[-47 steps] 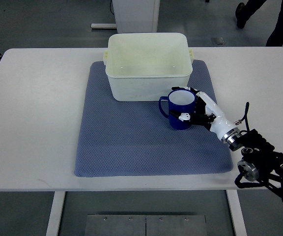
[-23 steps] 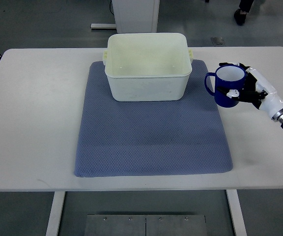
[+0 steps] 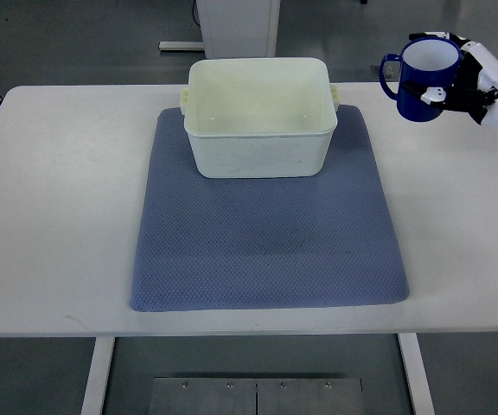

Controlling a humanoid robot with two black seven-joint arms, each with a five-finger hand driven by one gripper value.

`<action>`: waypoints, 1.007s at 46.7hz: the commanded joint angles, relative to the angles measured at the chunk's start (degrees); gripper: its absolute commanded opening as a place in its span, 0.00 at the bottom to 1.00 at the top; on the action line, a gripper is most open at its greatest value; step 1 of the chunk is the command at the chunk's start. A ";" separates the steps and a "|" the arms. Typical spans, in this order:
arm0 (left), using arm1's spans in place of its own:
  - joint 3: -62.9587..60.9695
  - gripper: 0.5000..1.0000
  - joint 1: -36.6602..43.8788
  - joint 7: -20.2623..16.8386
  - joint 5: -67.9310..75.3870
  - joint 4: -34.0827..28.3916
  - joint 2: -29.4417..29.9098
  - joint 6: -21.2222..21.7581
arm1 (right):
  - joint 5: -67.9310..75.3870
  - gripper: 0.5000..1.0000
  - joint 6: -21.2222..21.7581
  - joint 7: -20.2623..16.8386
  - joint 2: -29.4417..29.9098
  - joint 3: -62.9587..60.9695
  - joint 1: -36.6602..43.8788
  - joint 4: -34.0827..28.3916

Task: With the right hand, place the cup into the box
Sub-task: 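Carry the held mug over the cream box with the right hand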

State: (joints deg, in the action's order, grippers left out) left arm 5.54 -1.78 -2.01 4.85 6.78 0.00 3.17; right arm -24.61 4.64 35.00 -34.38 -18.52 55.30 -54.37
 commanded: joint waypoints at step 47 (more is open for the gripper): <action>-0.01 1.00 0.02 -0.01 -0.01 -0.01 0.00 0.00 | -0.26 0.00 -0.86 -1.87 30.86 3.58 8.68 22.03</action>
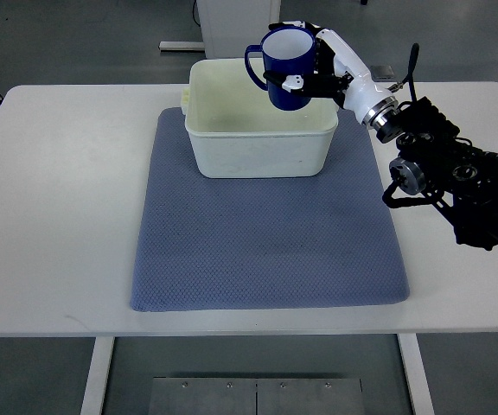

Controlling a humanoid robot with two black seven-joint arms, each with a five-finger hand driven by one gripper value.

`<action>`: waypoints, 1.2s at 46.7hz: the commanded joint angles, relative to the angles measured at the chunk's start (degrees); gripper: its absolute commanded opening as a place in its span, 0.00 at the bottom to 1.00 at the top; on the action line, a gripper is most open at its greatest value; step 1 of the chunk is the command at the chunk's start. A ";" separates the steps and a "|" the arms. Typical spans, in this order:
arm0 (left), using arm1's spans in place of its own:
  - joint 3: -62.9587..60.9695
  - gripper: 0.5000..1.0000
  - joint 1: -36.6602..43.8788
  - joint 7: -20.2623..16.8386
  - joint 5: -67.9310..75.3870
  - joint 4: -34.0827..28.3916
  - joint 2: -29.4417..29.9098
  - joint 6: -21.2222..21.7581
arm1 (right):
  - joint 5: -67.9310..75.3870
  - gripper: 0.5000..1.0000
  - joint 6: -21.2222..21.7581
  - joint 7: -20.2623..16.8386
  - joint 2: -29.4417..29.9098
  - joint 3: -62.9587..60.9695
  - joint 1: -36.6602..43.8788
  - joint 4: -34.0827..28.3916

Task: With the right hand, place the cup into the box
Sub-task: 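Carry the held mug over the cream box with the right hand, then open the right hand to release the mug into the box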

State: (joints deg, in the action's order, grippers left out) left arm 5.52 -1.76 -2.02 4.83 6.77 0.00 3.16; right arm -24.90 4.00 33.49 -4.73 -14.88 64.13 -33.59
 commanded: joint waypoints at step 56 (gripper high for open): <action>0.01 1.00 0.00 -0.01 0.01 0.00 0.00 0.00 | 3.89 0.97 -2.42 -0.88 3.85 -0.68 -2.34 4.50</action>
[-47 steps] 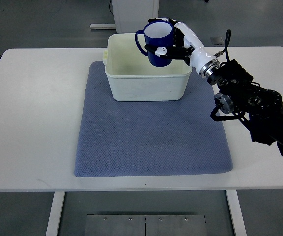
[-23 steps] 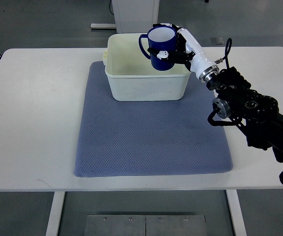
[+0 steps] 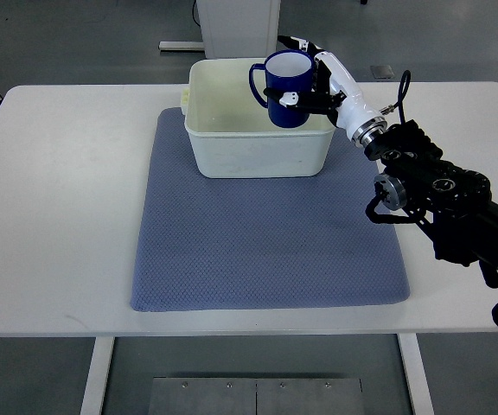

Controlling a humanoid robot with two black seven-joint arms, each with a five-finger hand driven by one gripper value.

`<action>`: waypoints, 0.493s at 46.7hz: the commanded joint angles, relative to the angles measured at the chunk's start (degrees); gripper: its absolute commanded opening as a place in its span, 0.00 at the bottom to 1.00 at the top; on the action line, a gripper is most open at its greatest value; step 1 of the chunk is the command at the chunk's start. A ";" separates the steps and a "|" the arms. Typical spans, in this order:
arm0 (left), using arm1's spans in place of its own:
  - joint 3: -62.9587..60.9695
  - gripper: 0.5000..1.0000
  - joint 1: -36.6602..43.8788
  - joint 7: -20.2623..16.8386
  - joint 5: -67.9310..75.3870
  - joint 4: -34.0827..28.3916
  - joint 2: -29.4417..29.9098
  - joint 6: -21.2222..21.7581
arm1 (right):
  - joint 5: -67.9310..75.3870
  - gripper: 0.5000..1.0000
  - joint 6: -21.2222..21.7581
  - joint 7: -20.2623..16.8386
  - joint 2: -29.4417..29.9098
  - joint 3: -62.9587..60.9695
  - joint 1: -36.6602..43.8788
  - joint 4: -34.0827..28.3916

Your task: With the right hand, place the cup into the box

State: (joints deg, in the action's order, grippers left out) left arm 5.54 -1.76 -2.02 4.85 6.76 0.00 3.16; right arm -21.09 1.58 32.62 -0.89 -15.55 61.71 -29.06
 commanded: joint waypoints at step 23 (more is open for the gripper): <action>0.00 1.00 0.00 0.00 -0.01 0.01 0.00 0.00 | 0.08 0.99 0.00 -0.01 -2.54 -0.71 0.78 -0.74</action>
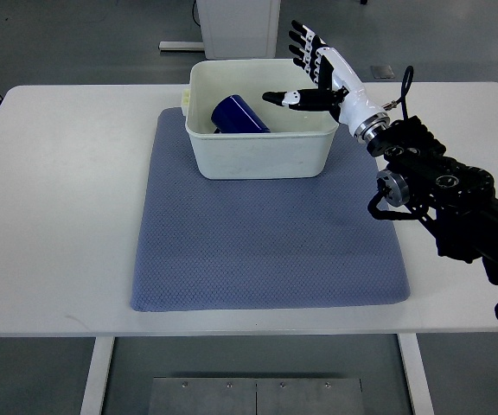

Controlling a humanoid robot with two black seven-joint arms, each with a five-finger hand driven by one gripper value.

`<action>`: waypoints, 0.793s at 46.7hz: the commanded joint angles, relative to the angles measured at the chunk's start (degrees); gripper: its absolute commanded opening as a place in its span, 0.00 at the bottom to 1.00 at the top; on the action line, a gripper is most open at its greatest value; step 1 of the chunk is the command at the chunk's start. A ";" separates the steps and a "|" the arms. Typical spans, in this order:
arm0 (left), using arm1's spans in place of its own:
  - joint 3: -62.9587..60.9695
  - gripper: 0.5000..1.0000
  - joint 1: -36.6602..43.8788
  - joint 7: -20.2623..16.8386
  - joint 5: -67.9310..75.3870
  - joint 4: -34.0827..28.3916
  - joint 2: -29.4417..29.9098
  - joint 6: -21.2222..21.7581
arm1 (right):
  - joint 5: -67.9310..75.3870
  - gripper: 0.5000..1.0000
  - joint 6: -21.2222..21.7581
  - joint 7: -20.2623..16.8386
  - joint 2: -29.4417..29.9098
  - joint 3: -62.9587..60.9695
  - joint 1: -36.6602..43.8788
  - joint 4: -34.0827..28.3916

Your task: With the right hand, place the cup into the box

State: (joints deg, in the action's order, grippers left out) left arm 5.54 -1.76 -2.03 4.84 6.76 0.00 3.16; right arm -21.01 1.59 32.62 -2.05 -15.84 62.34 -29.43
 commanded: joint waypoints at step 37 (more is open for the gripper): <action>0.00 1.00 0.00 0.01 0.08 0.01 0.00 0.00 | 2.64 1.00 2.37 -7.83 -14.03 -16.76 -12.15 -8.97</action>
State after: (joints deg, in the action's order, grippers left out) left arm 5.53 -1.76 -2.03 4.84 6.79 0.00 3.16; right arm -18.24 3.39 25.44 -16.19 -30.59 51.72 -38.05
